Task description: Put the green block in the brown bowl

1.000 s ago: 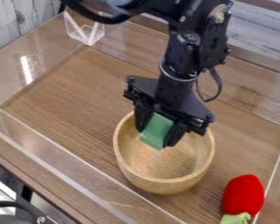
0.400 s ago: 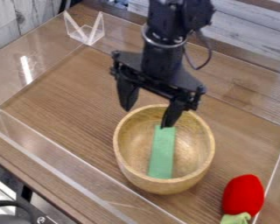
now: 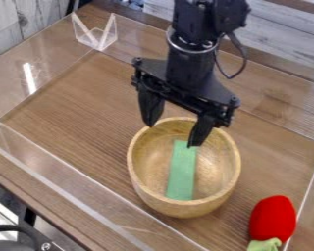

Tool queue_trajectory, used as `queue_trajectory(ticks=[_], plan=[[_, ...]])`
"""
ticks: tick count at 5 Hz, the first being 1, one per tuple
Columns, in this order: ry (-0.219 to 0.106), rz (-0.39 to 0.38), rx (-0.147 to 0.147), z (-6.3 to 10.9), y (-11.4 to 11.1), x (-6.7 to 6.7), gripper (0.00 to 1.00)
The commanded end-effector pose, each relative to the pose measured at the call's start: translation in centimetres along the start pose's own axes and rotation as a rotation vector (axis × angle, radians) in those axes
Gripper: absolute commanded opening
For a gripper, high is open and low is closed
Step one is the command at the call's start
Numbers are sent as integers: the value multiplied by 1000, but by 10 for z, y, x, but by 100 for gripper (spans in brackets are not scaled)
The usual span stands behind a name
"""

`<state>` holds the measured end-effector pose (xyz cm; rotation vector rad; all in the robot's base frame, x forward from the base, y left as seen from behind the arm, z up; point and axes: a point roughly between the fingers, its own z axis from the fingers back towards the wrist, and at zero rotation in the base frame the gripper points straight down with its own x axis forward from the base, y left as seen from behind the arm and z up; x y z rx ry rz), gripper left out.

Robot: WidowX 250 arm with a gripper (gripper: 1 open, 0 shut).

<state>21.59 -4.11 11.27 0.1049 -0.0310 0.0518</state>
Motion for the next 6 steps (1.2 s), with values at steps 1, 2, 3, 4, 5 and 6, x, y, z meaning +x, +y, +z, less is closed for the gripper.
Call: queue_trajectory(ticks=[1, 2, 3, 4, 5, 6], plan=[[-60, -35, -29, 13, -13, 8, 100], [-63, -76, -44, 20, -3, 10, 100], [-69, -115, -57, 28, 8, 12, 100], [-101, -126, -79, 37, -3, 30, 100], [-140, -125, -75, 42, 3, 45, 100], [-154, -86, -67, 39, 10, 46, 100]])
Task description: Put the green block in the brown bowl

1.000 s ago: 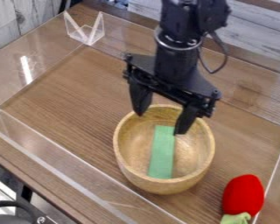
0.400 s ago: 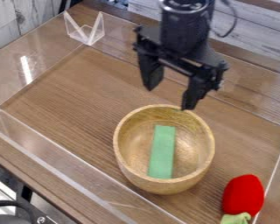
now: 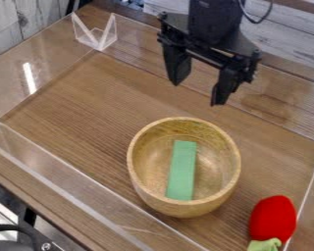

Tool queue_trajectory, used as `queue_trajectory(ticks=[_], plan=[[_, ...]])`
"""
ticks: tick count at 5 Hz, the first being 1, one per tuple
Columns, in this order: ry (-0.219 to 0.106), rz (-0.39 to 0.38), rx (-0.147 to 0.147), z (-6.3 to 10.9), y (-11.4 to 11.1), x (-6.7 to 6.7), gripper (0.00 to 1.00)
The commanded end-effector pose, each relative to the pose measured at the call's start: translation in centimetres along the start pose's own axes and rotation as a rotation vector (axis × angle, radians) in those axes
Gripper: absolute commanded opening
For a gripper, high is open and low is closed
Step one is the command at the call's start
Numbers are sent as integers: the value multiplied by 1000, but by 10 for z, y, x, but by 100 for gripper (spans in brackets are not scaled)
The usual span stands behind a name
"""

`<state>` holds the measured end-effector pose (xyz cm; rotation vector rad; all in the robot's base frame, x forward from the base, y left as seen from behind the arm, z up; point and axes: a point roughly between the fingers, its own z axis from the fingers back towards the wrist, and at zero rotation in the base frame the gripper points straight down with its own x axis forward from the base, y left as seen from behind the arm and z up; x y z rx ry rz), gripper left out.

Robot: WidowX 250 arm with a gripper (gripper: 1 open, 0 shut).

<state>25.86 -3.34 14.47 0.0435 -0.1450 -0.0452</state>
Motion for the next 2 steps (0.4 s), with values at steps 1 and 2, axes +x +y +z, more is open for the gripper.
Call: queue_trajectory(ticks=[1, 2], plan=[[-38, 40, 7, 5, 8, -1, 100], [-44, 76, 10, 7, 28, 2, 100]])
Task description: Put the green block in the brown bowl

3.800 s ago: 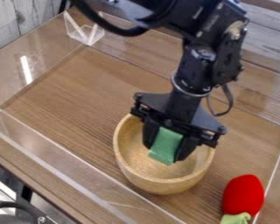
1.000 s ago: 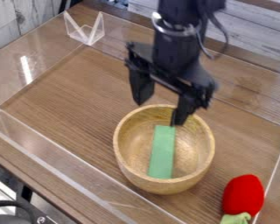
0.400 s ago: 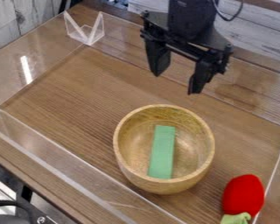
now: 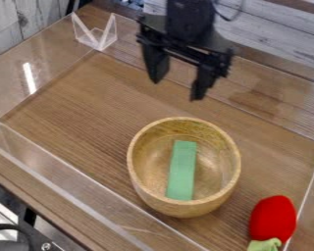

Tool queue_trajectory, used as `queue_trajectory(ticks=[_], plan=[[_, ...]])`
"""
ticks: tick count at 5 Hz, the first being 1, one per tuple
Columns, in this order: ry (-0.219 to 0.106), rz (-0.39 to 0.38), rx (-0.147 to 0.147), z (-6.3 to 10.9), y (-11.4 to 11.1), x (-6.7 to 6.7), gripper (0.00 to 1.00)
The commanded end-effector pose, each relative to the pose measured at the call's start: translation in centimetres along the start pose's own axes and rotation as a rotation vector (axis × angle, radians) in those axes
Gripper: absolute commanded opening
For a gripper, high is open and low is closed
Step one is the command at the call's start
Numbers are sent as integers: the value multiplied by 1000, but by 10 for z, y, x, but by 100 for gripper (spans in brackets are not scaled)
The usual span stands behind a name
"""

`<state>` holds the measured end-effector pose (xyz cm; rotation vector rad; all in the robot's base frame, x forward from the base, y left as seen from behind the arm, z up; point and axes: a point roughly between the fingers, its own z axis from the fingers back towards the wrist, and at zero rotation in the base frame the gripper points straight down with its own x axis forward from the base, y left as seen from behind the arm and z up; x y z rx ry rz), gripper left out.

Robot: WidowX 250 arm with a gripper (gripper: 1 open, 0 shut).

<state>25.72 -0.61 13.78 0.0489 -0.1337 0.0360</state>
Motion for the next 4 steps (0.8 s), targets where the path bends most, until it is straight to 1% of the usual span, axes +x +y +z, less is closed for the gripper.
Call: queue_trajectory(ticks=[1, 2, 3, 4], plan=[[-60, 34, -27, 16, 17, 14, 100], [-51, 49, -23, 1, 7, 1, 100], [-46, 57, -35, -15, -5, -11, 100], [-47, 67, -41, -19, -16, -2, 100]])
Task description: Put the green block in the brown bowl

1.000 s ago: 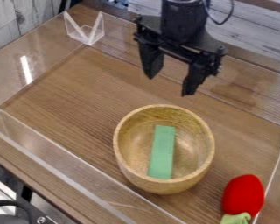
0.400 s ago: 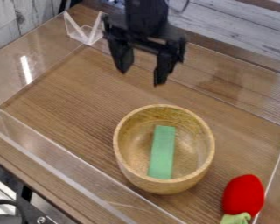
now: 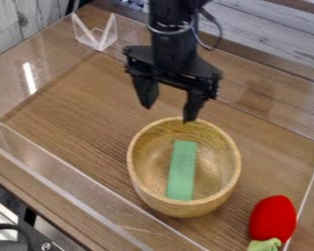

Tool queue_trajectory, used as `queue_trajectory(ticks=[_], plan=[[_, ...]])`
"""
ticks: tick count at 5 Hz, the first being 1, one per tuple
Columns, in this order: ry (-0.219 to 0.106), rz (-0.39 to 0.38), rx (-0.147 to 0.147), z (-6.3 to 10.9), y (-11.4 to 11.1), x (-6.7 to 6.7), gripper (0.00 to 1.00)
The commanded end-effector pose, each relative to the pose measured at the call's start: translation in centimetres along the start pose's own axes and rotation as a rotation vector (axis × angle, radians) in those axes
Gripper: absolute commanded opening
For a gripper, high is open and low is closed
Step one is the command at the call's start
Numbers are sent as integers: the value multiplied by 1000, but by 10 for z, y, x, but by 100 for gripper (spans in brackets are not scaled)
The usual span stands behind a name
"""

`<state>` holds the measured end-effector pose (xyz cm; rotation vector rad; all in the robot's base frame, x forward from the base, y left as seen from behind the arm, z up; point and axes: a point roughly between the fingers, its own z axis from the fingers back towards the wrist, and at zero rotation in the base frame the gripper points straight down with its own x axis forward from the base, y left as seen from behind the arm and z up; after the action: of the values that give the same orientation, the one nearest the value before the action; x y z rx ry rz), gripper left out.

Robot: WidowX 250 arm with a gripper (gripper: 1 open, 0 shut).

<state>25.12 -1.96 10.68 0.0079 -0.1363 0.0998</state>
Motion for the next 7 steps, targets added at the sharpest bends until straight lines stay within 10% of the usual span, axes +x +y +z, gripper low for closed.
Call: queue_trajectory(ticks=[1, 7], plan=[[-46, 13, -5, 8, -11, 18, 100], [27, -31, 29, -8, -9, 5, 100]])
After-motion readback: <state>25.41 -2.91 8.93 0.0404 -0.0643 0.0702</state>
